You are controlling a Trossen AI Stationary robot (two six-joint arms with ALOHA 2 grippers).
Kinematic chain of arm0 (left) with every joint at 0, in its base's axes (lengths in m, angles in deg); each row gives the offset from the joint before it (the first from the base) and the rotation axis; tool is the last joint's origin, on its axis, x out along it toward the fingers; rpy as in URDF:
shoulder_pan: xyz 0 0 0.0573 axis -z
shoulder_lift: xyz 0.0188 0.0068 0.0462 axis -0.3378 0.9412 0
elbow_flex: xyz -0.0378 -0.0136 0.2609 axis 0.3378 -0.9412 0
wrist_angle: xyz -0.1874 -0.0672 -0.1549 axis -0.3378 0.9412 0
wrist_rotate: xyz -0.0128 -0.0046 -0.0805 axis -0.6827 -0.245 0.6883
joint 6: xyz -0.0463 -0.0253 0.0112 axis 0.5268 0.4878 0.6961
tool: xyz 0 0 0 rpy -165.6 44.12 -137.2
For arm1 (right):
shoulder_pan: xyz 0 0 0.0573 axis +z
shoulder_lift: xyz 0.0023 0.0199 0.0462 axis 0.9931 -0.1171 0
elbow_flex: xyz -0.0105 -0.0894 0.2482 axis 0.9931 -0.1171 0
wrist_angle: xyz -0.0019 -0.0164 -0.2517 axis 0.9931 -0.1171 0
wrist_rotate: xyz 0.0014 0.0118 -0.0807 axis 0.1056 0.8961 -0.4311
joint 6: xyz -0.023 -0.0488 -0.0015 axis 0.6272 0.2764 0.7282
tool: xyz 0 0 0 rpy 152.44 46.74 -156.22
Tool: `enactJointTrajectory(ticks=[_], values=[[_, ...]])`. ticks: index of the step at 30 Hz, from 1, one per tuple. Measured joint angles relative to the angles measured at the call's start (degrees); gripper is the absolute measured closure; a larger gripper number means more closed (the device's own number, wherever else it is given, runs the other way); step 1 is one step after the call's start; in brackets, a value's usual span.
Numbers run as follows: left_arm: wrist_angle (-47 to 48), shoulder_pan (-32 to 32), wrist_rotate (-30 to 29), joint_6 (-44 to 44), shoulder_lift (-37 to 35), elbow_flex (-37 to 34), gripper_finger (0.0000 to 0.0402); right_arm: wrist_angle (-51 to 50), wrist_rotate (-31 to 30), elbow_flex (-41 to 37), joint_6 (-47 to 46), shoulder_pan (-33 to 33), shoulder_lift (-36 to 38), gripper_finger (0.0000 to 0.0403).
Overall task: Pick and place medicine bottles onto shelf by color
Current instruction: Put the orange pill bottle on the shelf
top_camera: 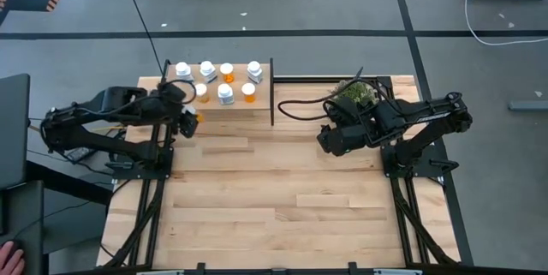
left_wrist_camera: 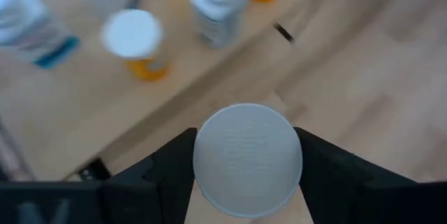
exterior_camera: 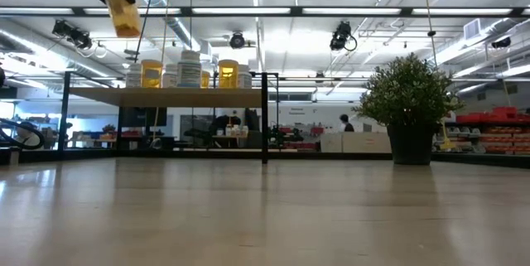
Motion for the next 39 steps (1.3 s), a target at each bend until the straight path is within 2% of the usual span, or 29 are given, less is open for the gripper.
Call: enactJointTrajectory(ticks=[5, 10, 22, 29, 34, 39], values=[[2.9, -3.2, -3.3, 2.7, -1.2, 0.0, 0.0182, 0.0, -0.2, 0.0, 1.2, 0.0, 0.0, 0.0061], [6.6, -7.5, -3.4, 2.9, -0.9, 0.0, 0.0179, 0.0, -2.1, 0.0, 0.5, 0.0, 0.0, 0.0061], [8.8, -15.1, -4.9, 2.4, -0.9, 0.0, 0.0179, 3.7, -8.8, 0.0, 0.9, -0.9, 0.0, 0.0061], [11.0, -20.6, -5.9, -0.9, -0.9, 0.0, 0.018, 10.9, -7.6, 3.1, 8.9, -3.7, -0.1, 0.0061], [11.7, -24.0, -5.8, -1.1, -0.9, 0.0, 0.0181, 12.1, -7.5, 9.0, 16.8, -6.1, 0.0, 0.0061], [11.4, -27.3, -3.0, -1.5, 0.4, 0.0, 0.0175, 12.1, -7.5, 14.9, 24.8, -9.6, 0.0, 0.0061]])
